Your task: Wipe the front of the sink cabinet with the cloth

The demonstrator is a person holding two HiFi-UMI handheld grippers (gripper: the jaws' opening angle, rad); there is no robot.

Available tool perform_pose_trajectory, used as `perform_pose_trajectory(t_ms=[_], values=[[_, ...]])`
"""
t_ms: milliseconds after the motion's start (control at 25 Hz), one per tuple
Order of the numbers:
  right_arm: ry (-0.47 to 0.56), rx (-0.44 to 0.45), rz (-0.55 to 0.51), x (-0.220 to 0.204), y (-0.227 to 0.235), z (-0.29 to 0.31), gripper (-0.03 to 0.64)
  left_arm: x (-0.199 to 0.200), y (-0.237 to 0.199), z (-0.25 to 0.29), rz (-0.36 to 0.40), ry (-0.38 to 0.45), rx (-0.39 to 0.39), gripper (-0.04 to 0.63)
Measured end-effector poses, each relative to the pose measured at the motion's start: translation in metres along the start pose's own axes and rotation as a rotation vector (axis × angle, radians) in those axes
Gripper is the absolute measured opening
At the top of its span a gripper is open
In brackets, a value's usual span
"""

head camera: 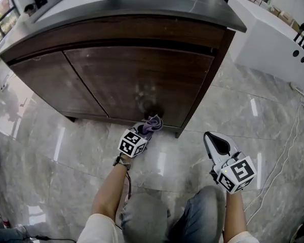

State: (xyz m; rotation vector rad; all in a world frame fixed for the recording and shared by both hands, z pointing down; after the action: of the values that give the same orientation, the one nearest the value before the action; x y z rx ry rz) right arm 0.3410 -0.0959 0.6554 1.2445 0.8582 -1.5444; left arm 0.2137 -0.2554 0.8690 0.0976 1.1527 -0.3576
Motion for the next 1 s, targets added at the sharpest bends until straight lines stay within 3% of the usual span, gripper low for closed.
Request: perform_pose_trajectory(t_ms=[480,680,800,1000], values=[[-0.012,0.128,-0.025,0.007,-0.048,0.057,0.006,-0.031,-0.085,-0.071,-0.1,-0.004,0.222,0.052],[-0.022,0.192,-0.023,0.009,-0.076,0.092,0.006,-0.036,-0.116,-0.098,-0.081,-0.061,0.281,0.052],[-0.027,0.231,-0.028,0.012,-0.096,0.111,0.006,-0.03,-0.12,-0.107,-0.057,-0.079,0.279,0.052],[-0.009,0.322,-0.026,0.029,-0.142,0.145,0.006,0.009,-0.139,-0.157,-0.062,0.002,0.333,0.052]])
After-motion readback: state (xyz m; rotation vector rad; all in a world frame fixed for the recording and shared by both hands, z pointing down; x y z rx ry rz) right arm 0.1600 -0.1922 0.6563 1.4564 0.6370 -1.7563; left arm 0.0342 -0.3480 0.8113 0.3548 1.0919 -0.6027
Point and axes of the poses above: the fingertips, and each gripper's own axes: z forward along the fingers, y to its right, x out of its top, the point moved 2 cm from there along -z, backward along the fingers, and after that the axes turned 1 degree about z, right-handed, at the moved point
